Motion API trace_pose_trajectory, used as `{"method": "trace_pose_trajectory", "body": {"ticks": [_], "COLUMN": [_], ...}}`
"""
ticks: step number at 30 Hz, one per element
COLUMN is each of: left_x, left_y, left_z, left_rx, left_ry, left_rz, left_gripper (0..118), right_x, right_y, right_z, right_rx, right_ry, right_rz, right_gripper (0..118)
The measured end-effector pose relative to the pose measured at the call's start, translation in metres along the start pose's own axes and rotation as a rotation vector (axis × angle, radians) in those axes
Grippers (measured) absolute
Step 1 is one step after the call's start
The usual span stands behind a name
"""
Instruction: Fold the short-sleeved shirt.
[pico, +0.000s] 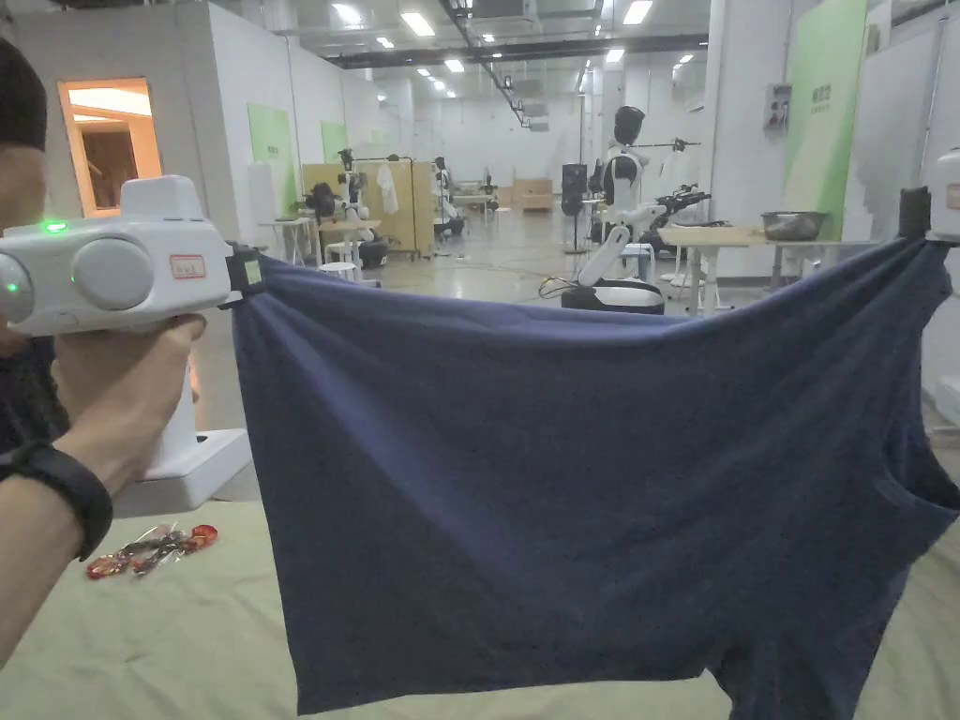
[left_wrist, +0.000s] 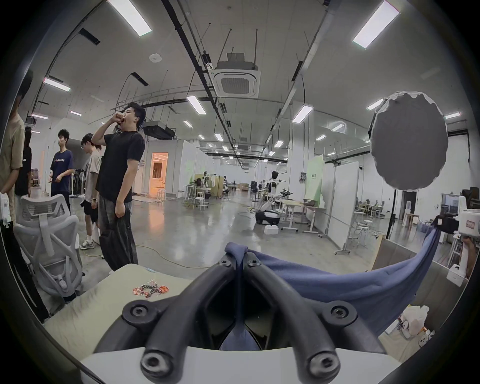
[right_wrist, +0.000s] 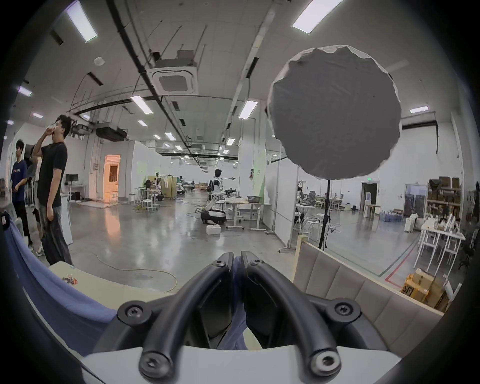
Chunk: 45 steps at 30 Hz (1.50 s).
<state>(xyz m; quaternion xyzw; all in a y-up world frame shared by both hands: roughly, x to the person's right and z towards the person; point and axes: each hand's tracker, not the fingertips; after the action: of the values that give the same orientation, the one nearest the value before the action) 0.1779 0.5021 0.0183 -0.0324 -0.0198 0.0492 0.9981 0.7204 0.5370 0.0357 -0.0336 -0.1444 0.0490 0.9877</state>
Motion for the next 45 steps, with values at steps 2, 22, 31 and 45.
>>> {"method": "trace_pose_trajectory", "body": {"ticks": [2, 22, 31, 45], "left_x": [-0.002, -0.039, -0.060, -0.084], "left_y": [-0.006, -0.240, -0.327, -0.440], "left_z": [-0.009, 0.062, 0.244, 0.366], "left_rx": [-0.029, -0.294, -0.356, -0.658], "left_ry": [0.000, -0.083, -0.145, -0.119], "left_rz": [-0.012, 0.084, -0.033, 0.076], "left_gripper": [0, 0, 0, 0], "right_x": [-0.007, 0.019, 0.088, 0.099], "right_y": [-0.003, -0.258, -0.382, -0.489], "right_z": [-0.003, 0.067, 0.247, 0.387], "right_rx": [0.010, -0.321, -0.479, -0.748], "right_ry": [-0.011, 0.128, 0.163, 0.092], "right_rz": [0.021, -0.041, -0.179, -0.114], "right_gripper": [4, 4, 4, 4]}}
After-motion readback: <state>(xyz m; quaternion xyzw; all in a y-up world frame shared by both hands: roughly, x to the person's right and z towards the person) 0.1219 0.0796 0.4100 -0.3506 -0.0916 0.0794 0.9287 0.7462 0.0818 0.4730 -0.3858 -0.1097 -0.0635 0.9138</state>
